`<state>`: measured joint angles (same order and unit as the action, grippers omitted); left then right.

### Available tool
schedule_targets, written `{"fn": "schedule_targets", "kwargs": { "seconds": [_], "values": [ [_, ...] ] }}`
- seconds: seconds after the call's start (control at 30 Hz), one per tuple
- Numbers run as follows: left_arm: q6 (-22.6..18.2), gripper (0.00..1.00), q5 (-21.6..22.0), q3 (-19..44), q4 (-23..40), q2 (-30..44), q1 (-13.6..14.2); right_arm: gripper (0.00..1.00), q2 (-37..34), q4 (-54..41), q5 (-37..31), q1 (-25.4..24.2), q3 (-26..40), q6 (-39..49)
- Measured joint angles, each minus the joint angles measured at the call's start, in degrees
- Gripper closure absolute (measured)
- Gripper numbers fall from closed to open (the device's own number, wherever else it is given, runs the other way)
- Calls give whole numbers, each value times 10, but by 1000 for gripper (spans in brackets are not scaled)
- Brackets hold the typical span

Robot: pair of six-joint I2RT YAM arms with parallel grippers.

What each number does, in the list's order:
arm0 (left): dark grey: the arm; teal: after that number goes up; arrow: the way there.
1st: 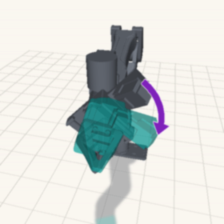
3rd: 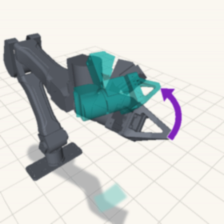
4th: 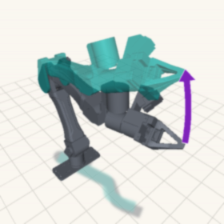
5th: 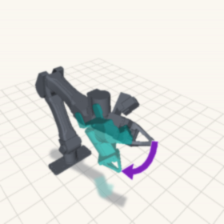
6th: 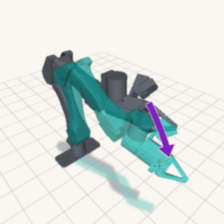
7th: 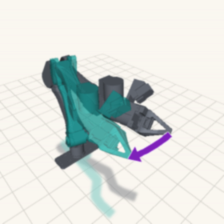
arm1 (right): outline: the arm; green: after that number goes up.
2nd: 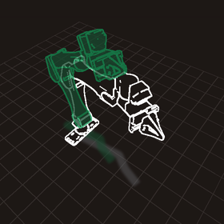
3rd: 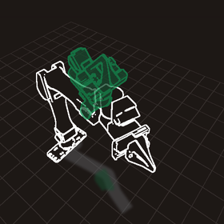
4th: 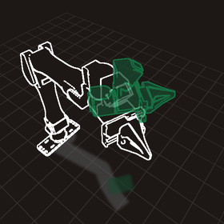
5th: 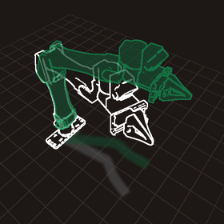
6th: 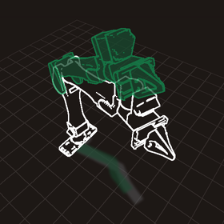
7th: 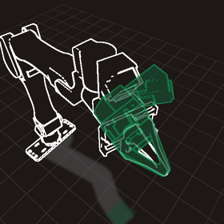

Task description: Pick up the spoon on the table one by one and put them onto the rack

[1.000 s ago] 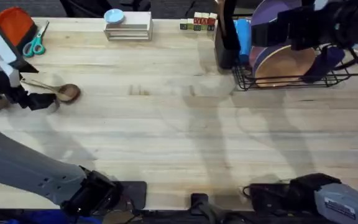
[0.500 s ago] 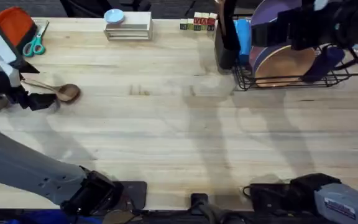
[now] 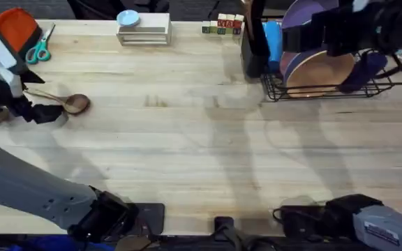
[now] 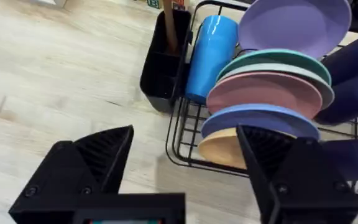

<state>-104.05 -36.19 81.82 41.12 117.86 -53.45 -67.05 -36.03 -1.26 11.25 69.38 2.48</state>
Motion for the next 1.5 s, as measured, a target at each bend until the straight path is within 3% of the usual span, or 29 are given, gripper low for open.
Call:
{"fn": "schedule_targets", "kwargs": {
  "seconds": [0.03, 0.4, 0.97, 1.1, 1.5],
  "values": [
    [0, 6, 0, 1, 1, 1, 0, 5, 0, 0, 0, 0, 0, 0],
    [8, 440, 9, -4, 26, 4, 0, 5, 0, 0, 0, 0, 0, 0],
    [8, 779, 7, -9, 41, 4, 0, 5, 0, 0, 0, 0, 0, -2],
    [6, 939, -2, -10, 41, 4, 0, 5, 0, 0, 0, 0, 0, -2],
    [6, 952, -9, -11, 41, 4, 0, 5, 0, 0, 0, 0, 0, -4]
  ]
}}
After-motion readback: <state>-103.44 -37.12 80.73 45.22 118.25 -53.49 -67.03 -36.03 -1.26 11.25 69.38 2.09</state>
